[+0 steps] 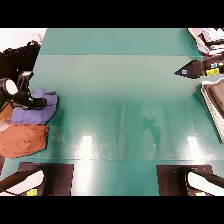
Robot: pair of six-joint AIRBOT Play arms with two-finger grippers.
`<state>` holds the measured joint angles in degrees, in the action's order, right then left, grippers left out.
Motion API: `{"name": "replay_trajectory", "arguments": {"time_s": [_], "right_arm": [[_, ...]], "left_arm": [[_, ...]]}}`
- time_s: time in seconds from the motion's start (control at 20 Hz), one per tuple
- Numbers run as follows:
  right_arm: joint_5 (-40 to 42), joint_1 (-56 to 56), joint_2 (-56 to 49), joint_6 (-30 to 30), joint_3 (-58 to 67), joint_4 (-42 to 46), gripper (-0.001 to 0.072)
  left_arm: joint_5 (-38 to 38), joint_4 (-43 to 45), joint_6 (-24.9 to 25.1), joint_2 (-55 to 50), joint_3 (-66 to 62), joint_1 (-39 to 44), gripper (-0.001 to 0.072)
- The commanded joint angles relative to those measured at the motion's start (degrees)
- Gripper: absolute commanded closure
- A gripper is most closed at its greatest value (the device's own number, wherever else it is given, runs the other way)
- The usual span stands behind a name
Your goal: Fold the shirts.
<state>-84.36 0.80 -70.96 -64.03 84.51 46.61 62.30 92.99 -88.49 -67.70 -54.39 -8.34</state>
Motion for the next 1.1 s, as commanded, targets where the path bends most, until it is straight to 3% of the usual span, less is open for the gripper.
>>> {"name": "replay_trajectory", "arguments": {"time_s": [0.0, 0.35, 0.55, 0.75, 0.85, 1.05], "right_arm": [[1.5, 0.0, 0.0, 0.0, 0.0, 0.0, 0.0696], [2.4, 0.0, 0.0, 0.0, 6.8, -0.5, 0.0695], [4.0, 0.0, 0.0, 0.0, 16.4, -0.5, 0.0695], [4.0, 0.0, 0.0, 0.0, 22.8, -0.5, 0.0695], [4.0, 0.0, 0.0, 0.0, 24.4, -0.5, 0.0695], [2.9, 0.0, 0.0, 0.0, 24.3, -0.5, 0.0695]], "left_arm": [[3.7, 0.1, -0.4, 0.0, -0.8, -0.2, 0.0684], [15.0, -4.6, 0.0, 11.7, -28.4, 0.1, 0.0684], [18.9, -13.8, 0.0, 15.8, -44.5, 0.1, 0.0685], [19.5, -24.4, 0.0, 15.8, -47.1, 0.2, 0.0686], [19.3, -24.1, 0.0, 14.7, -45.5, 4.9, 0.0686], [16.8, -20.9, -1.3, 10.4, -38.8, 23.9, 0.0686]]}}
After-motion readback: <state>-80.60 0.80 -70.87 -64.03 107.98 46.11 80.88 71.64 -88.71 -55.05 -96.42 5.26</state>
